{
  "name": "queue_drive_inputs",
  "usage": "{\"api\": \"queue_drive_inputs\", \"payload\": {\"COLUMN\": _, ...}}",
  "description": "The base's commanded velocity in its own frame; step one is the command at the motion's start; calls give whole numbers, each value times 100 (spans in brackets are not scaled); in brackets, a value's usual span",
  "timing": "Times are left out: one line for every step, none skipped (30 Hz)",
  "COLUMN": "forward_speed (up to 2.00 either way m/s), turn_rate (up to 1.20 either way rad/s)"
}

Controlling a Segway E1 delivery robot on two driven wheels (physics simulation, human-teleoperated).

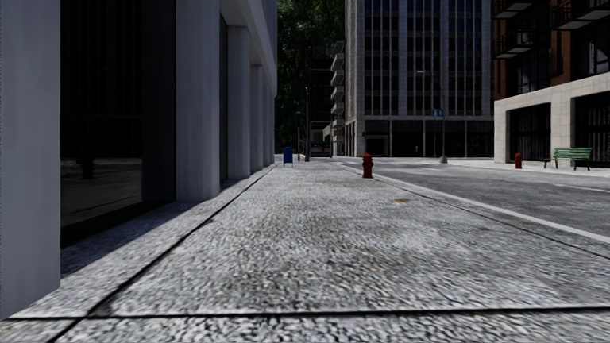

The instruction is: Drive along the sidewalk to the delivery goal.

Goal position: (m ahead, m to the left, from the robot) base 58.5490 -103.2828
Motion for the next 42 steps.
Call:
{"api": "queue_drive_inputs", "payload": {"forward_speed": 200, "turn_rate": 0}}
{"api": "queue_drive_inputs", "payload": {"forward_speed": 200, "turn_rate": 0}}
{"api": "queue_drive_inputs", "payload": {"forward_speed": 200, "turn_rate": 0}}
{"api": "queue_drive_inputs", "payload": {"forward_speed": 200, "turn_rate": 0}}
{"api": "queue_drive_inputs", "payload": {"forward_speed": 200, "turn_rate": 0}}
{"api": "queue_drive_inputs", "payload": {"forward_speed": 200, "turn_rate": 0}}
{"api": "queue_drive_inputs", "payload": {"forward_speed": 200, "turn_rate": 0}}
{"api": "queue_drive_inputs", "payload": {"forward_speed": 200, "turn_rate": 0}}
{"api": "queue_drive_inputs", "payload": {"forward_speed": 200, "turn_rate": 0}}
{"api": "queue_drive_inputs", "payload": {"forward_speed": 200, "turn_rate": 0}}
{"api": "queue_drive_inputs", "payload": {"forward_speed": 200, "turn_rate": 0}}
{"api": "queue_drive_inputs", "payload": {"forward_speed": 200, "turn_rate": 0}}
{"api": "queue_drive_inputs", "payload": {"forward_speed": 200, "turn_rate": 0}}
{"api": "queue_drive_inputs", "payload": {"forward_speed": 200, "turn_rate": 0}}
{"api": "queue_drive_inputs", "payload": {"forward_speed": 200, "turn_rate": 0}}
{"api": "queue_drive_inputs", "payload": {"forward_speed": 200, "turn_rate": 0}}
{"api": "queue_drive_inputs", "payload": {"forward_speed": 200, "turn_rate": 0}}
{"api": "queue_drive_inputs", "payload": {"forward_speed": 200, "turn_rate": 0}}
{"api": "queue_drive_inputs", "payload": {"forward_speed": 200, "turn_rate": 0}}
{"api": "queue_drive_inputs", "payload": {"forward_speed": 200, "turn_rate": 0}}
{"api": "queue_drive_inputs", "payload": {"forward_speed": 200, "turn_rate": 0}}
{"api": "queue_drive_inputs", "payload": {"forward_speed": 200, "turn_rate": 0}}
{"api": "queue_drive_inputs", "payload": {"forward_speed": 200, "turn_rate": 0}}
{"api": "queue_drive_inputs", "payload": {"forward_speed": 200, "turn_rate": 0}}
{"api": "queue_drive_inputs", "payload": {"forward_speed": 200, "turn_rate": 0}}
{"api": "queue_drive_inputs", "payload": {"forward_speed": 200, "turn_rate": 0}}
{"api": "queue_drive_inputs", "payload": {"forward_speed": 200, "turn_rate": 0}}
{"api": "queue_drive_inputs", "payload": {"forward_speed": 200, "turn_rate": 0}}
{"api": "queue_drive_inputs", "payload": {"forward_speed": 200, "turn_rate": 0}}
{"api": "queue_drive_inputs", "payload": {"forward_speed": 200, "turn_rate": 0}}
{"api": "queue_drive_inputs", "payload": {"forward_speed": 200, "turn_rate": 0}}
{"api": "queue_drive_inputs", "payload": {"forward_speed": 200, "turn_rate": 0}}
{"api": "queue_drive_inputs", "payload": {"forward_speed": 200, "turn_rate": 0}}
{"api": "queue_drive_inputs", "payload": {"forward_speed": 200, "turn_rate": 0}}
{"api": "queue_drive_inputs", "payload": {"forward_speed": 200, "turn_rate": 0}}
{"api": "queue_drive_inputs", "payload": {"forward_speed": 200, "turn_rate": 0}}
{"api": "queue_drive_inputs", "payload": {"forward_speed": 200, "turn_rate": 0}}
{"api": "queue_drive_inputs", "payload": {"forward_speed": 200, "turn_rate": 0}}
{"api": "queue_drive_inputs", "payload": {"forward_speed": 200, "turn_rate": 0}}
{"api": "queue_drive_inputs", "payload": {"forward_speed": 200, "turn_rate": 0}}
{"api": "queue_drive_inputs", "payload": {"forward_speed": 200, "turn_rate": 0}}
{"api": "queue_drive_inputs", "payload": {"forward_speed": 200, "turn_rate": 0}}
